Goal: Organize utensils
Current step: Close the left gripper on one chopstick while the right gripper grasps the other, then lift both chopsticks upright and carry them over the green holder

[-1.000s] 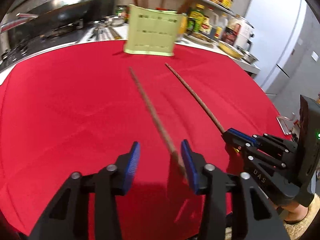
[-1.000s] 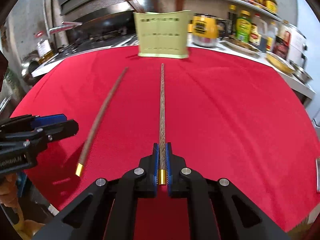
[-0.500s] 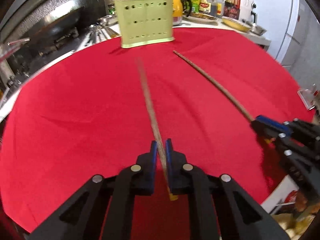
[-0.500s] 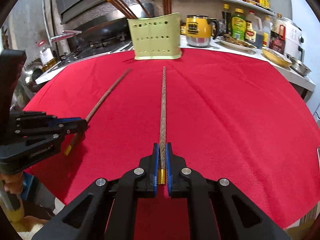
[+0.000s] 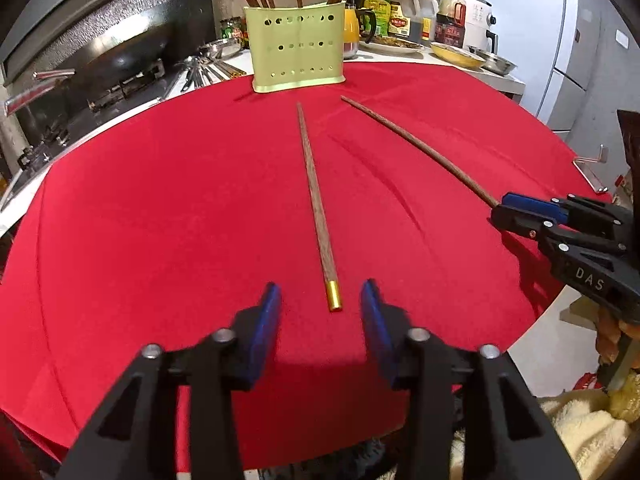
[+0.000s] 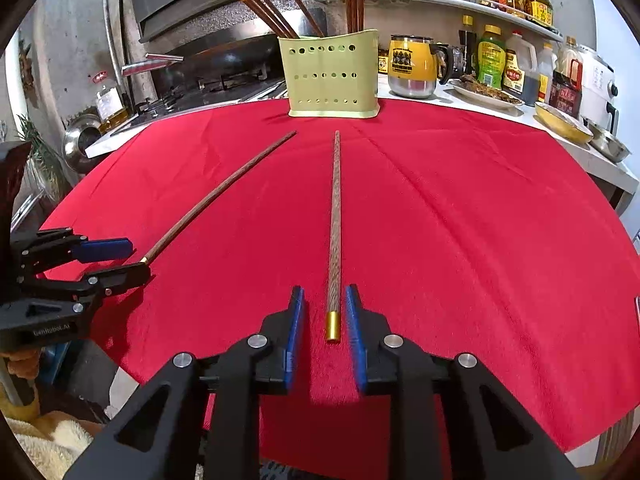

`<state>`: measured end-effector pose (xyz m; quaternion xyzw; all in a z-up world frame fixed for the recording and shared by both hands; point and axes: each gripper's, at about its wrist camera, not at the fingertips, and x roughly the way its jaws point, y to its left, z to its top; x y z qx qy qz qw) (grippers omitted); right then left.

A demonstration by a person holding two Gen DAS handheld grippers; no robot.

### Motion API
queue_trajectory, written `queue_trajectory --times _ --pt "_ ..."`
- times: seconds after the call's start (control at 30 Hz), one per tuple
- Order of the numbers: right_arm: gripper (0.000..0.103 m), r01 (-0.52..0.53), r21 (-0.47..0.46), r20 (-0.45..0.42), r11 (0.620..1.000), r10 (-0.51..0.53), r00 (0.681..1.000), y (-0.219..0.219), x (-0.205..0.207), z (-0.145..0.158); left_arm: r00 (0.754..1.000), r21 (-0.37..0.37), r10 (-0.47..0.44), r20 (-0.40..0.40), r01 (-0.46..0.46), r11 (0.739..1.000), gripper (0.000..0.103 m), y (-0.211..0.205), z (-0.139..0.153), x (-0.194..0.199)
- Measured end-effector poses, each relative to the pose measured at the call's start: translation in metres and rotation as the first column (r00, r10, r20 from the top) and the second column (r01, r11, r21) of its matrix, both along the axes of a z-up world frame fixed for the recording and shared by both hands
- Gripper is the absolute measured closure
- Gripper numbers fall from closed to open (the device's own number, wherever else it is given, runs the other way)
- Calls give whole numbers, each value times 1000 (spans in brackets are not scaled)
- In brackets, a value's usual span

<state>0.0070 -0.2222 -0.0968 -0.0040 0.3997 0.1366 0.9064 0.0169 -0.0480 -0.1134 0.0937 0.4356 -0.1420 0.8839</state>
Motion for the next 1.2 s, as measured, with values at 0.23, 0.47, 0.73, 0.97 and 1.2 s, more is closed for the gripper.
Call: queue_trajectory --times 0.23,0.47,0.73,0.97,1.2 --pt "80 3 6 3 1000 -3 1000 -1 -1 1 1000 6 -16 7 16 1000 93 -10 -1 0" --pt "78 -2 20 16 1000 1 1000 -2 -3 -1 999 6 -13 32 13 1000 93 -14 -2 6" --pt "85 20 -4 29 1000 -20 999 0 -6 -1 999 14 -17 43 17 1000 93 -14 -3 5" --pt "96 59 10 32 998 -60 998 -6 -7 -2 999 -14 -6 45 7 1000 95 -9 -3 7" --pt "96 58 42 95 997 -62 994 -11 -12 25 989 -92 48 141 -35 995 96 13 32 3"
